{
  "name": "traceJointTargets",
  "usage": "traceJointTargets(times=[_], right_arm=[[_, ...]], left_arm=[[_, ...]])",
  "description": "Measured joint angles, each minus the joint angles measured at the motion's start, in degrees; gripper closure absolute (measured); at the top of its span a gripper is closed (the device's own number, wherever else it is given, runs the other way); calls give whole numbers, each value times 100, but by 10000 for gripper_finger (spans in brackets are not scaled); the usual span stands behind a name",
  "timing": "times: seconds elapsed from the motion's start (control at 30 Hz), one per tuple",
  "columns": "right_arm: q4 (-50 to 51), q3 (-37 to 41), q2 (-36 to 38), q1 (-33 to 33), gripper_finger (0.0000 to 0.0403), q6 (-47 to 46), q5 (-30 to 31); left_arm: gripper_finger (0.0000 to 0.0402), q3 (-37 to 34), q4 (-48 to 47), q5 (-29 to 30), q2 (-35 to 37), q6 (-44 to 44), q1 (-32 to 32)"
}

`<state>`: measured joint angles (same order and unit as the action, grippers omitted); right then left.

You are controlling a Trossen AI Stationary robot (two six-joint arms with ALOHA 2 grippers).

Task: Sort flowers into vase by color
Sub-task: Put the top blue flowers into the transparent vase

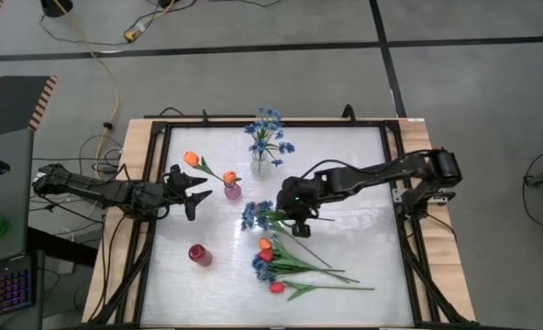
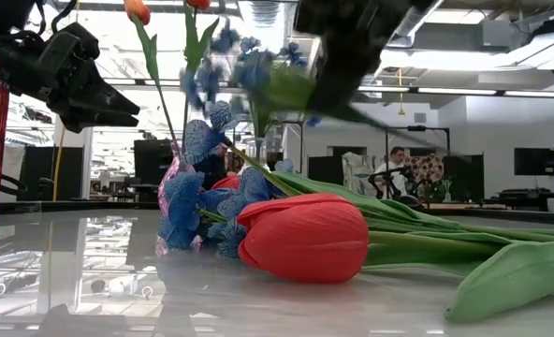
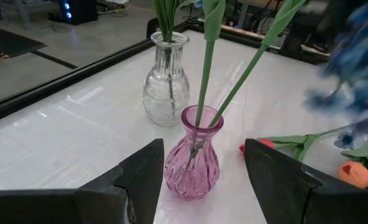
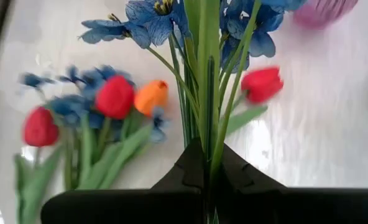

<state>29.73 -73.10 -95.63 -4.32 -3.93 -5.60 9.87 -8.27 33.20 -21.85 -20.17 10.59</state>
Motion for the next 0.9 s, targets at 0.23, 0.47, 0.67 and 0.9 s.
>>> traceJointTargets(times=[0.23, 0.47, 0.67, 0.9], right_arm=[[-78, 20, 786, -100, 368, 567, 125], [-1341, 1065, 1608, -76, 368, 645, 153], [-4945, 2962, 2417, -28, 368, 661, 261], [-10036, 4232, 1764, 253, 368, 1500, 267]], left_arm=[[191, -1, 4, 3, 0, -21, 0], [191, 1, 0, -3, 1, -59, 0], [191, 0, 2, -1, 1, -54, -2], [191, -1, 4, 6, 1, -50, -1]])
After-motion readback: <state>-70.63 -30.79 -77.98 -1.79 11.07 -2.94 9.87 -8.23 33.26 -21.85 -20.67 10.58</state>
